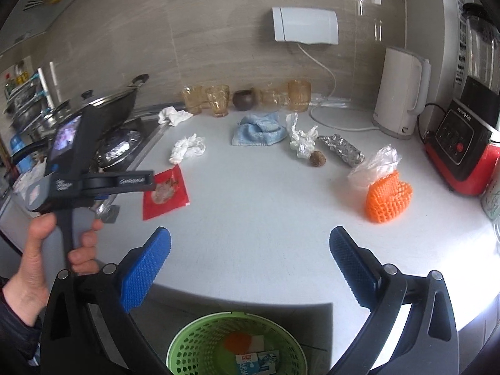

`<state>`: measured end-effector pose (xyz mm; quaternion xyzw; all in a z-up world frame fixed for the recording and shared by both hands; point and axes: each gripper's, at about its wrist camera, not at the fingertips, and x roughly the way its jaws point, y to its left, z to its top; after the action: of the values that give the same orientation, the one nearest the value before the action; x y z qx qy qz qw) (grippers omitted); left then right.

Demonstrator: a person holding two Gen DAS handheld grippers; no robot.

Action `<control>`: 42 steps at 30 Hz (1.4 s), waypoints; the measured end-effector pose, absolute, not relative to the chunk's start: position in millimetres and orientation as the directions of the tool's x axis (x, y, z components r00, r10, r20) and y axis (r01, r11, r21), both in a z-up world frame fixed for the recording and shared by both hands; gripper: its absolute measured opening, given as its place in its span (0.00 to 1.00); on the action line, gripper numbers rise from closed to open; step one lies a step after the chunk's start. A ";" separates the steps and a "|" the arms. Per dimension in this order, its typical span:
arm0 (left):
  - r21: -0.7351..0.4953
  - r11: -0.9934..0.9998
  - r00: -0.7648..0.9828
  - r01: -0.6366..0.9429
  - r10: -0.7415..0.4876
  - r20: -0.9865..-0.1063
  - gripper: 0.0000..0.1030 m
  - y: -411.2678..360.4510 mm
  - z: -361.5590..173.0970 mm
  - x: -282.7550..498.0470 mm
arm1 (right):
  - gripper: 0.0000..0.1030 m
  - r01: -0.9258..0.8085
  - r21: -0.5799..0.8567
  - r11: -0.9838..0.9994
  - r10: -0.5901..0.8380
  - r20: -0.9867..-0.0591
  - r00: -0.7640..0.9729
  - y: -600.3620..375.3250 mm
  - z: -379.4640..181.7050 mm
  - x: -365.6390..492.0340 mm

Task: Collect trash
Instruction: 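Grasp the red snack wrapper with the left gripper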

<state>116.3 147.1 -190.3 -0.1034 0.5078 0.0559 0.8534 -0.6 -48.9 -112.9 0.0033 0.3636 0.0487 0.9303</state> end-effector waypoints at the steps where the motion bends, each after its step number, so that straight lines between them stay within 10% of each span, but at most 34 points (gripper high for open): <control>1: -0.124 0.969 0.470 -0.214 -0.009 -0.883 0.93 146.4 -194.3 123.0 | 0.98 -0.079 0.045 0.996 0.088 -0.682 0.726 -47.8 -115.7 5.1; 23: -0.007 0.930 0.360 -0.367 0.135 -0.923 0.92 132.5 -246.7 182.9 | 0.98 -0.046 0.044 0.998 0.063 -0.716 0.696 -50.3 -132.1 87.8; 37: 0.010 0.967 0.422 -0.253 0.119 -0.899 0.13 123.0 -224.3 188.7 | 0.98 -0.078 0.036 0.996 0.081 -0.716 0.694 -40.5 -138.6 120.8; 42: -0.007 0.977 0.433 -0.212 0.088 -0.897 0.08 130.2 -220.8 190.4 | 0.98 -0.100 0.034 0.994 0.094 -0.717 0.690 -27.1 -142.7 138.7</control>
<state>190.4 130.2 -220.8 -0.0590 0.5249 0.0887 0.8445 138.7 -27.1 -142.7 -0.0039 0.3899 0.0526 0.9194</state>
